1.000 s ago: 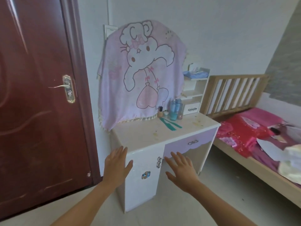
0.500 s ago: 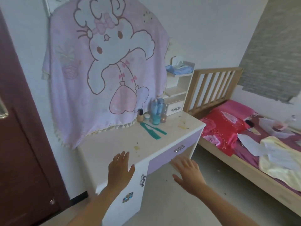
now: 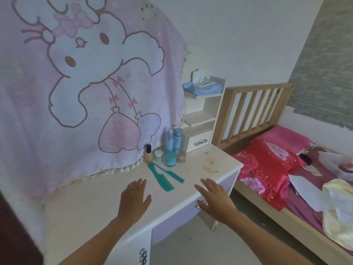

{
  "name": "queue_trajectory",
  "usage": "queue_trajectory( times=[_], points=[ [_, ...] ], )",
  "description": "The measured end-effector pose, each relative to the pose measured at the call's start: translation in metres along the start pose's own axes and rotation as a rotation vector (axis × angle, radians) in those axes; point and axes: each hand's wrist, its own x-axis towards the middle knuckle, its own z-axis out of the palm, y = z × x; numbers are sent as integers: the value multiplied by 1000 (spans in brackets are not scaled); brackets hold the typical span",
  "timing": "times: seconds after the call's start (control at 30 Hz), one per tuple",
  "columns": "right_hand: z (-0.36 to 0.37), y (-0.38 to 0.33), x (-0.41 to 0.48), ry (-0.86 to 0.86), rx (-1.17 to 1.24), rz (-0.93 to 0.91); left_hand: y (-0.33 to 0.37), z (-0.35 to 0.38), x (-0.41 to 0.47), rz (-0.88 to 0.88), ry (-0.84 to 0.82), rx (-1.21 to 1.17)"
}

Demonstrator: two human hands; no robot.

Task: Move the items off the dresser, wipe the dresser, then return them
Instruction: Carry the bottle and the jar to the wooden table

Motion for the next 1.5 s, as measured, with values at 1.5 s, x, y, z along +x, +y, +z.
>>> queue_trajectory(
  times=[1.5],
  points=[
    [94,13,429,-354,179,-494,-38,152,300,-750,66,-491]
  ],
)
